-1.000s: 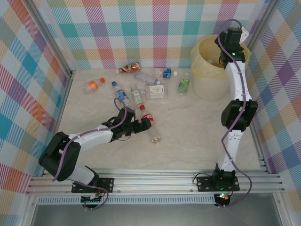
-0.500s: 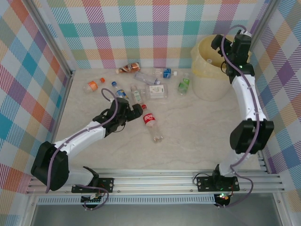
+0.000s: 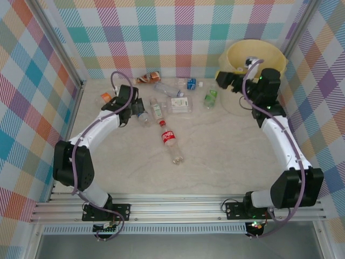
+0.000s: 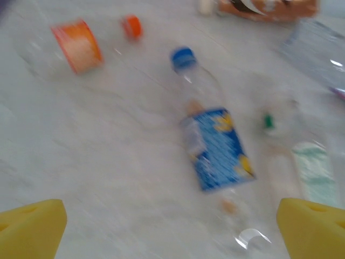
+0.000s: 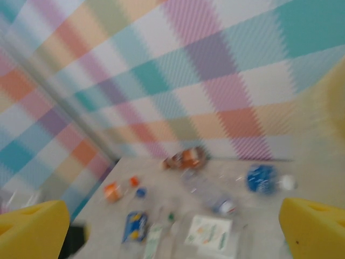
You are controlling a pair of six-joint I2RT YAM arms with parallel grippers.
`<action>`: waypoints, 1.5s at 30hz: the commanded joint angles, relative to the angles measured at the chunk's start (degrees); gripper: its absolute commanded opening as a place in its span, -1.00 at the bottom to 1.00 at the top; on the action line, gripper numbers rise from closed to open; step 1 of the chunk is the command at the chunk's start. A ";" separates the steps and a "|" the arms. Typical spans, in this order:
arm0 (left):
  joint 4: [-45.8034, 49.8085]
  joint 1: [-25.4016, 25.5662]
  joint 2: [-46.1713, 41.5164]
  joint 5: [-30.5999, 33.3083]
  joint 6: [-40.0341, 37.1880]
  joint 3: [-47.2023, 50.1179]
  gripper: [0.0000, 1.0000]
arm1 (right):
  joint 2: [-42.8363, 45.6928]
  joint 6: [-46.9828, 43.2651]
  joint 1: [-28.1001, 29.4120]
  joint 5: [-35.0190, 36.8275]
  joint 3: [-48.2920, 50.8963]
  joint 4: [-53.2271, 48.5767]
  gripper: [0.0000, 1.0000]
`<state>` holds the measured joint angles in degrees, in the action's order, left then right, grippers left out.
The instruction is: Put the plastic bottles in the bin
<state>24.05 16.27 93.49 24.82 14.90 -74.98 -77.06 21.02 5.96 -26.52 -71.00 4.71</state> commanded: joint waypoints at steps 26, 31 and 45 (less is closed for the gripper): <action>-1.24 -24.84 35.63 -18.22 -48.63 -30.46 1.00 | 10.80 -12.74 4.68 7.06 7.87 -9.34 0.99; 4.09 -25.85 41.44 -17.06 -53.50 -36.94 1.00 | 11.62 -13.98 4.67 9.62 6.85 -11.26 0.99; 8.72 -25.93 47.94 -18.35 -53.63 -43.76 0.26 | 11.60 -13.10 4.63 12.00 5.11 -11.99 0.99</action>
<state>30.00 -9.21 139.92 7.03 -39.33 -118.02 -66.15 8.08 10.48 -14.94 -63.55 -7.22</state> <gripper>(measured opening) 0.670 0.996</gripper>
